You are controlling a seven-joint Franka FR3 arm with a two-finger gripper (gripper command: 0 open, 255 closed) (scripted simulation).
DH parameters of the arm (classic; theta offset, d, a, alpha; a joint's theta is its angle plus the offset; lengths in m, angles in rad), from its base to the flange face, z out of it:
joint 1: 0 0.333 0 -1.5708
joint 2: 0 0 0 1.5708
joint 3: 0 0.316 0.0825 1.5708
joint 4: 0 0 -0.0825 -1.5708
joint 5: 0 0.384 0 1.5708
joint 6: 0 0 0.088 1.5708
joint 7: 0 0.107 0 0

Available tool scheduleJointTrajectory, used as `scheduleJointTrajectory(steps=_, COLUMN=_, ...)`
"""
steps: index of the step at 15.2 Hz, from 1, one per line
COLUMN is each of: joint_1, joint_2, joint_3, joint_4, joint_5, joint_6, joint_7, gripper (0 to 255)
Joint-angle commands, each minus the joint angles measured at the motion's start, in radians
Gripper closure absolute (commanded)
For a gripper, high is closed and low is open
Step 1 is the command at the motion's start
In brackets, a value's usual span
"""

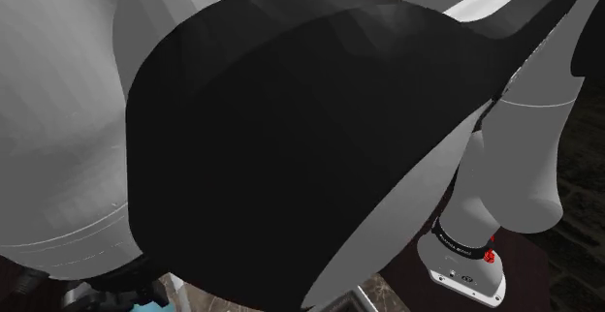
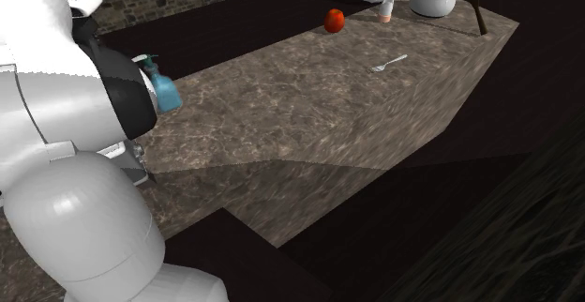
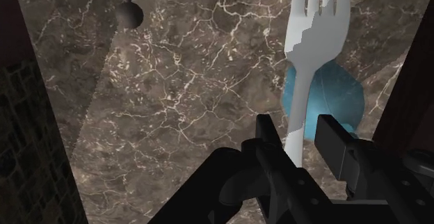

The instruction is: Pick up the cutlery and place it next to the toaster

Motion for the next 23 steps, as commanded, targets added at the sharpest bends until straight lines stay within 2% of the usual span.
scheduleJointTrajectory(steps=1, joint_1=-0.006, joint_2=-0.008, joint_3=0.000, joint_4=-0.036, joint_5=0.004, joint_6=0.031, joint_7=0.004, gripper=255)
scheduleJointTrajectory(steps=23, joint_1=-0.006, joint_2=0.053, joint_3=-0.025, joint_4=-0.264, joint_5=-0.065, joint_6=0.294, joint_7=0.080, gripper=255)
